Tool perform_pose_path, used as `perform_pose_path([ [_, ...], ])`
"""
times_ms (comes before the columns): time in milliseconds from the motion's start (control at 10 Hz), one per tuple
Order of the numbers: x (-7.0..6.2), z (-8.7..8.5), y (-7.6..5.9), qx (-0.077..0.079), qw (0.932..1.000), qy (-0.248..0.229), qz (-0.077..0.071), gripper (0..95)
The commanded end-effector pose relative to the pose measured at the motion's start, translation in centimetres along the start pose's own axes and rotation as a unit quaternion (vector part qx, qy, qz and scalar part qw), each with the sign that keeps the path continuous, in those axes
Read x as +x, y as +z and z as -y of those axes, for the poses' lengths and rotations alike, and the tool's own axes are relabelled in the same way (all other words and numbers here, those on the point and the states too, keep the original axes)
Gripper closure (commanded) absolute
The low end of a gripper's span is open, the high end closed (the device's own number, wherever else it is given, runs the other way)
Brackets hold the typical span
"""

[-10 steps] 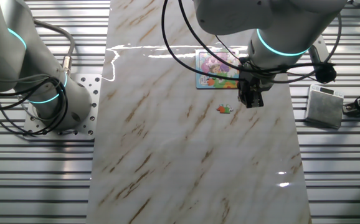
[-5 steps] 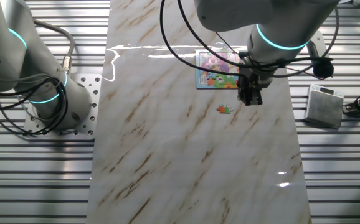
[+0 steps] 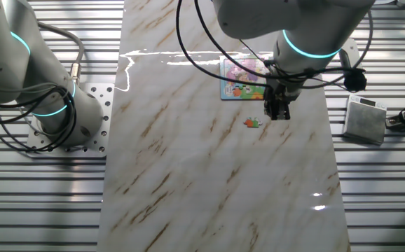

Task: Assemble one piece of a puzzle

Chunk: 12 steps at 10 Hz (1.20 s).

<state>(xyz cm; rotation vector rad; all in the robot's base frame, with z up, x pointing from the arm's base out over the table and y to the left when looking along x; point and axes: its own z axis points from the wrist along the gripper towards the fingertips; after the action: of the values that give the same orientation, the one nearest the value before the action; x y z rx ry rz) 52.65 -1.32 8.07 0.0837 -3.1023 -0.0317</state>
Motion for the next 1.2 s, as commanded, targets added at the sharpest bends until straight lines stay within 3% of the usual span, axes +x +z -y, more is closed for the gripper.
perform_pose_path([
  [100,0.1,-0.1,0.4,0.000,1.0000,-0.001,0.001,95.0],
  [1200,0.2,-0.1,3.2,-0.001,1.0000,-0.002,0.004,95.0],
])
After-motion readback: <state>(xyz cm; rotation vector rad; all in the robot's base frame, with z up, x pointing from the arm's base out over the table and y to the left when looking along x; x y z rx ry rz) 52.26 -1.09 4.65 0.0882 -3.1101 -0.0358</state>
